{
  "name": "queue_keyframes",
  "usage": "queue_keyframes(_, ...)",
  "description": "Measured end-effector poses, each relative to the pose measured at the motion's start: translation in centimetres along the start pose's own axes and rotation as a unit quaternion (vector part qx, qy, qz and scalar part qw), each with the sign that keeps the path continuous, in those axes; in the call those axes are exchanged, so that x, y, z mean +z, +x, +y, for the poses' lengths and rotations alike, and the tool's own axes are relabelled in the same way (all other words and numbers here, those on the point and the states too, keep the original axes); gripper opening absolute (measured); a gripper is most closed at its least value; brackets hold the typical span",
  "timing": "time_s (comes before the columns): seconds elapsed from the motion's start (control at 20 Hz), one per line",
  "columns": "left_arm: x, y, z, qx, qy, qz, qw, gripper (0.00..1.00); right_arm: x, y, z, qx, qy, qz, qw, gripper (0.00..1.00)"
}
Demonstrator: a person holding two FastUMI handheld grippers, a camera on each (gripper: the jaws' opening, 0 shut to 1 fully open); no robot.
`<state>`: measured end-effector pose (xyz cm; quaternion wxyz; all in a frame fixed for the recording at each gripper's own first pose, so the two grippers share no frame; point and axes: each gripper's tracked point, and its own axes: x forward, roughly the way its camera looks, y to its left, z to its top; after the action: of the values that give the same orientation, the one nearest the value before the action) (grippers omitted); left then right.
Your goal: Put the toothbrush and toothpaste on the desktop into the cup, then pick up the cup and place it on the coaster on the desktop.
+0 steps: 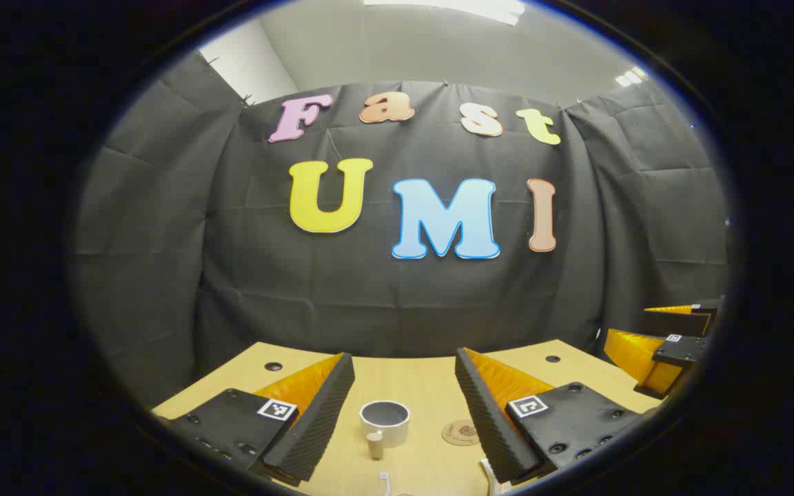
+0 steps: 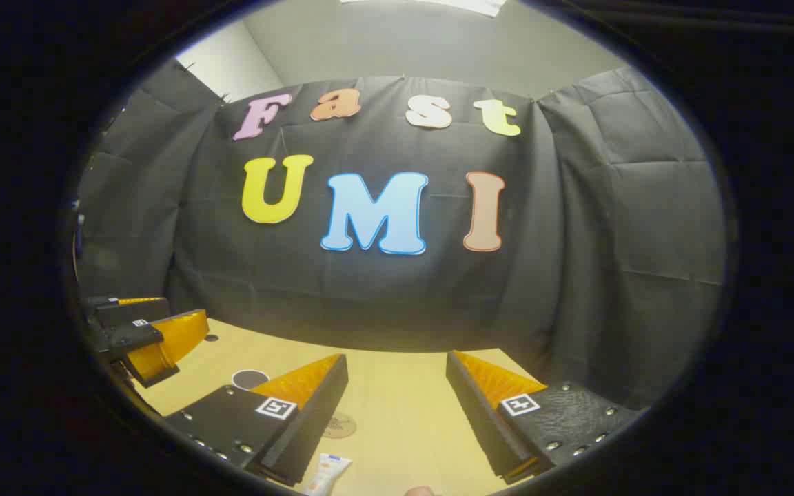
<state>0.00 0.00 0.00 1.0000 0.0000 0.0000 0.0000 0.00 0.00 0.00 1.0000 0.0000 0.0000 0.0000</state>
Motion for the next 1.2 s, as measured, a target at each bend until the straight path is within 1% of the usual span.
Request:
queue_keyframes(0.3, 0.0, 0.1, 0.1, 0.006, 0.002, 0.004, 1.0, 1.0, -0.2, 0.1, 0.2, 0.009, 0.003, 0.014, 1.0, 0.92)
queue_keyframes(0.5, -0.2, 0.1, 0.0, 0.003, 0.004, 0.014, 1.0, 1.0, -0.4, 0.2, 0.3, 0.019, 0.006, 0.026, 0.999, 0.92)
queue_keyframes(0.55, -0.3, 0.1, 0.0, 0.001, 0.007, 0.017, 1.0, 0.95, -0.6, 0.2, 0.4, 0.02, 0.006, 0.029, 0.999, 0.92)
queue_keyframes(0.6, -0.3, 0.0, -0.1, -0.002, 0.009, 0.019, 1.0, 1.0, -0.6, 0.3, 0.4, 0.021, 0.007, 0.034, 0.999, 0.92)
queue_keyframes(0.65, -0.4, 0.0, -0.2, -0.006, 0.01, 0.023, 1.0, 1.0, -0.9, 0.2, 0.5, 0.022, 0.01, 0.041, 0.999, 0.92)
queue_keyframes(0.75, -1.0, -0.2, -0.3, -0.015, 0.013, 0.035, 0.999, 1.0, -1.6, 0.3, 0.5, 0.023, 0.019, 0.065, 0.997, 0.92)
queue_keyframes(0.8, -1.6, -0.2, -0.3, -0.019, 0.015, 0.045, 0.999, 0.96, -2.1, 0.3, 0.6, 0.026, 0.024, 0.079, 0.996, 0.91)
queue_keyframes(0.9, -3.0, -0.4, -0.4, -0.024, 0.023, 0.067, 0.997, 0.96, -3.5, 0.4, 0.9, 0.029, 0.034, 0.112, 0.993, 0.92)
queue_keyframes(0.95, -4.0, -0.9, -0.8, -0.027, 0.027, 0.078, 0.996, 1.0, -4.4, 0.3, 1.0, 0.027, 0.038, 0.129, 0.99, 0.92)
queue_keyframes(1.1, -5.9, -1.5, -1.2, -0.035, 0.031, 0.109, 0.993, 1.0, -6.9, -0.1, 1.2, 0.026, 0.05, 0.172, 0.984, 0.92)
queue_keyframes(1.2, -7.2, -1.6, -1.3, -0.038, 0.022, 0.132, 0.99, 1.0, -8.5, -0.3, 1.3, 0.028, 0.056, 0.198, 0.978, 0.92)
